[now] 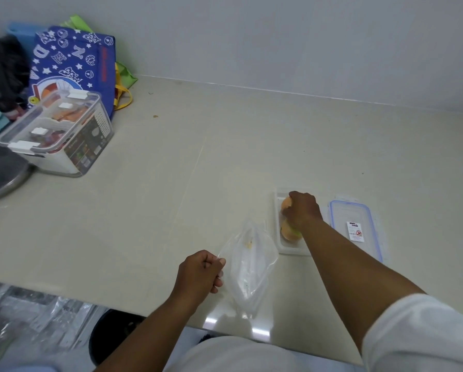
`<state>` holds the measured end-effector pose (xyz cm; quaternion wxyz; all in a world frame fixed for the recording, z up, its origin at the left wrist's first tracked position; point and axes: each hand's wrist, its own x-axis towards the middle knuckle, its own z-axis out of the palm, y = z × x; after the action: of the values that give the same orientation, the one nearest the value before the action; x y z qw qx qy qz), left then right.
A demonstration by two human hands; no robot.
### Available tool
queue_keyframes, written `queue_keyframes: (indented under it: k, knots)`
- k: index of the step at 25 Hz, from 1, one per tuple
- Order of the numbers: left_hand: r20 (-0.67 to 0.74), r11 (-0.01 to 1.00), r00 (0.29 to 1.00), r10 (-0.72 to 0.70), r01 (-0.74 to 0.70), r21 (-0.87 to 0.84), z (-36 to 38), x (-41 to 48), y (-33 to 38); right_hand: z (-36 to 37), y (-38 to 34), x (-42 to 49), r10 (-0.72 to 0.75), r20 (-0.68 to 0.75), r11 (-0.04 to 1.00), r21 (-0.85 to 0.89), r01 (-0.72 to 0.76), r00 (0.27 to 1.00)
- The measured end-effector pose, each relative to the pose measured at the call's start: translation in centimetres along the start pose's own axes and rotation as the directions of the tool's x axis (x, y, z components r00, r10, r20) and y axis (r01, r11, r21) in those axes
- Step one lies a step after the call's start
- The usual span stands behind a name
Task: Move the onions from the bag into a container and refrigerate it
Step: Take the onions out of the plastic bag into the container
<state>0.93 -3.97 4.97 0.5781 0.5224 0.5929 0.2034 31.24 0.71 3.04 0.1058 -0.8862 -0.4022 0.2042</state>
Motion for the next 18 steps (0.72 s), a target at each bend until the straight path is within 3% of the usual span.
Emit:
queue_keyframes:
  k: [6, 8, 10, 12, 15, 18]
  knots:
    - [-0.006, 1.0, 1.0, 0.0, 0.0, 0.011, -0.3, 0.0, -0.1, 0.6, 0.2, -0.5, -0.008, 0.019, 0.997, -0.072, 0.009, 1.0]
    - [-0.007, 1.0, 1.0, 0.001, -0.001, 0.008, -0.3, 0.2, -0.1, 0.1, 0.0, -2.7, -0.124, -0.139, 0.992, -0.046, 0.119, 0.982]
    - [-0.012, 1.0, 1.0, -0.006, 0.006, -0.002, -0.4, 0.6, -0.2, 0.4, 0.1, -6.1, -0.282, -0.343, 0.94, 0.087, 0.33, 0.896]
    - [-0.024, 1.0, 1.0, -0.014, 0.013, -0.002, -0.5, 0.9, -0.5, 1.6, 0.7, -10.4, -0.391, -0.415, 0.848, 0.185, 0.498, 0.821]
    - [-0.046, 0.999, 0.998, -0.037, 0.036, -0.026, -0.5, 1.3, -0.9, 4.2, 1.6, -15.3, -0.504, -0.239, 0.789, 0.265, 0.555, 0.83]
    - [-0.001, 0.998, 0.998, -0.057, 0.057, -0.023, -0.6, 1.4, -1.0, 6.9, 1.0, -16.7, -0.658, 0.047, 0.753, 0.068, 0.655, 0.751]
